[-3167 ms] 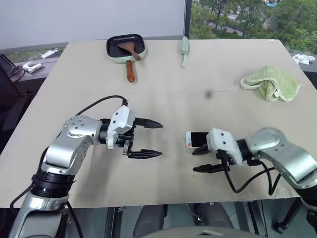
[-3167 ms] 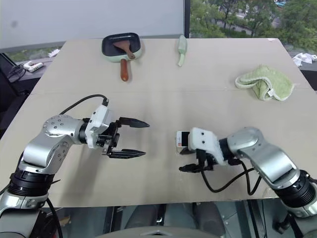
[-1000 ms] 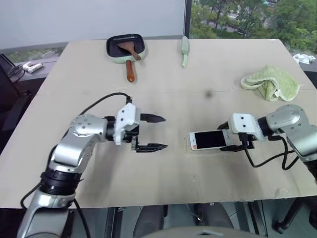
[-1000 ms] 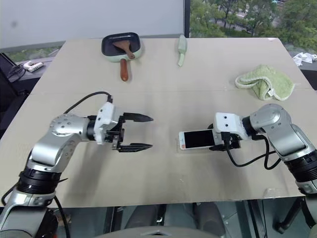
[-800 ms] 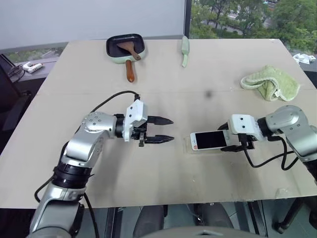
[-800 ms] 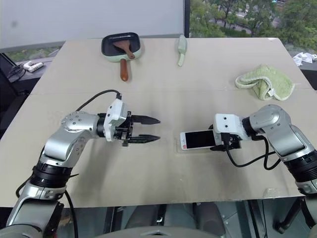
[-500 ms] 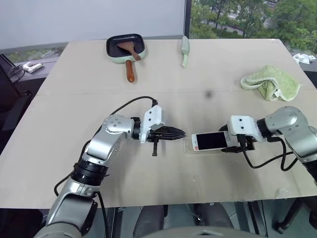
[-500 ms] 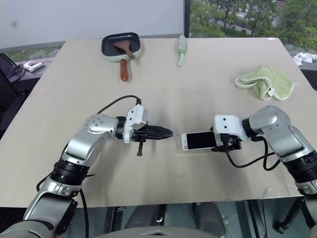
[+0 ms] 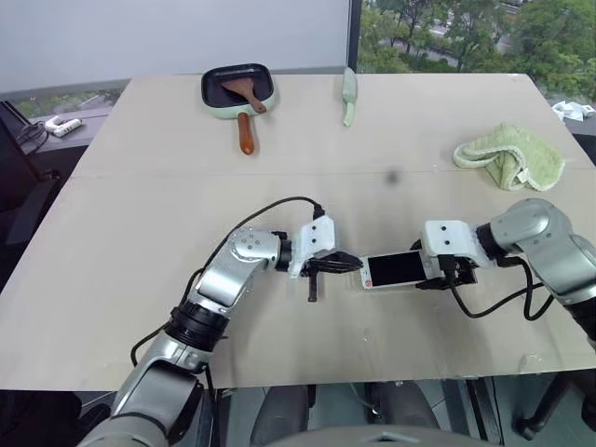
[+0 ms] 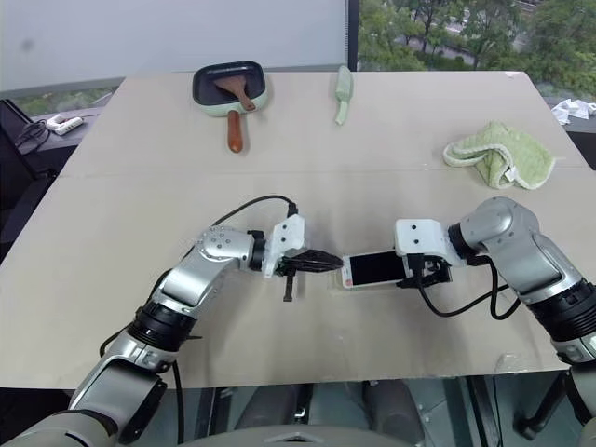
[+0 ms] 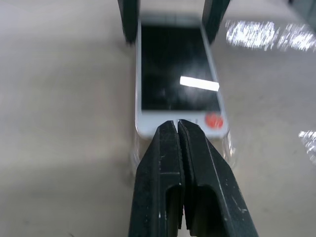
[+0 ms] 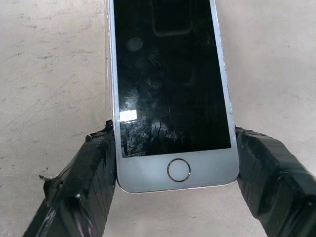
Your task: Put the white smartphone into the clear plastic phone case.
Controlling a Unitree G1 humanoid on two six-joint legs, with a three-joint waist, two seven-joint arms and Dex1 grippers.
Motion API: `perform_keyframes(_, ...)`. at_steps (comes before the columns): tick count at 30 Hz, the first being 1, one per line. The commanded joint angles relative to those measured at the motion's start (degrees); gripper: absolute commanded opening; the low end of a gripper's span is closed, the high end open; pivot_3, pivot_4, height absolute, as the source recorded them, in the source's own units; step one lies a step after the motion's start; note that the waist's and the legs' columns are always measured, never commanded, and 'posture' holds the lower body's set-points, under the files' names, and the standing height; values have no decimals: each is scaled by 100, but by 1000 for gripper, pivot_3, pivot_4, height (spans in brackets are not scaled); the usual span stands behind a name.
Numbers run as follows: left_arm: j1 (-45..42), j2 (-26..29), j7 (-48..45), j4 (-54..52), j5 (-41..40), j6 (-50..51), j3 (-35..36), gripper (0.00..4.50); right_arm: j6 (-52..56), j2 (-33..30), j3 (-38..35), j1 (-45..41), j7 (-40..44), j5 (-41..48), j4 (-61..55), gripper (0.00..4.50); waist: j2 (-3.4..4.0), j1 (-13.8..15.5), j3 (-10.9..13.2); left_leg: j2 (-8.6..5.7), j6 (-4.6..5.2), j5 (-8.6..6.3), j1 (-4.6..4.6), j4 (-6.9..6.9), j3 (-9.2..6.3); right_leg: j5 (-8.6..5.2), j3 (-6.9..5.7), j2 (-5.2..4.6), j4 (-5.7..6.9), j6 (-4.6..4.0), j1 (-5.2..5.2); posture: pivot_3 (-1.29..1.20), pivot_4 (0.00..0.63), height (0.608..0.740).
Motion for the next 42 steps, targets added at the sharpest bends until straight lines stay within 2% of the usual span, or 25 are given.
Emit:
perform_keyframes(1, 55, -62, 98, -146, 114, 115, -141, 60, 79, 11, 57, -82, 72, -40, -164, 3063, 0, 7, -1, 0, 1, -1, 0, 0, -1, 0, 0, 0, 0, 0, 0, 0, 150, 740)
perform_keyframes(6, 103, -63, 266, -26, 472, -20, -324, 60, 169, 21, 103, -102, 92, -111, -185, 3063, 1, 12, -7, 0, 3, -2, 5, 4, -5, 0, -4, -2, 0, 0, 11, 0, 150, 740)
perform_keyframes(11, 172, -508, 246, -451, -260, 85, 63, 60, 203, 17, 100, -90, 103, -140, -207, 3063, 4, 16, -11, 2, 16, -9, 13, 17, -11, 1, -7, -5, 0, 2, 24, 0, 150, 740)
perform_keyframes(14, 182, -673, 233, -492, -404, 8, 182, 60, 220, 45, 109, -108, 101, -160, -198, 3063, 4, 40, -11, 3, 16, -9, 6, 28, -18, 2, -12, -7, 0, 4, 24, 0, 150, 740)
perform_keyframes(19, 235, -658, 290, -432, -332, -8, 191, 60, 255, 64, 123, -119, 108, -172, -200, 3063, 5, -2, -10, 0, -1, 0, 3, 33, -16, 3, -9, -4, 0, 6, 23, 0, 150, 740)
perform_keyframes(27, 322, -379, 379, -159, 190, 173, -189, 60, 310, 66, 124, -115, 108, -181, -223, 3063, 5, 9, -10, 0, 7, -4, 4, 33, -16, 3, -9, -4, 0, 6, 23, 0, 150, 740)
perform_keyframes(36, 325, -525, 718, 116, 466, 148, -340, 60, 758, 141, 37, -183, 202, 40, -406, 3063, 7, 14, -13, 0, 16, -9, 6, 34, -19, 3, -10, -5, 0, 6, 26, 0, 150, 740)
perform_keyframes(37, 325, -531, 727, 134, 469, 142, -346, 0, 790, 129, 7, -203, 219, 77, -421, 4083, 8, 12, -14, 0, 16, -9, 7, 34, -19, 3, -10, -5, 0, 6, 26, 0, 150, 740)
perform_keyframes(38, 324, -533, 734, 158, 474, 127, -354, 0, 831, 106, -28, -216, 239, 120, -440, 4367, 9, 12, -14, 0, 16, -10, 7, 34, -19, 3, -10, -5, 1, 6, 26, 0, 150, 740)
perform_keyframes(42, 313, -528, 734, 239, 483, 73, -375, 0, 1108, -27, -198, -199, 294, 381, -633, 4442, 10, 16, -15, 1, 17, -10, 7, 34, -18, 3, -10, -5, 0, 6, 26, 0, 150, 740)
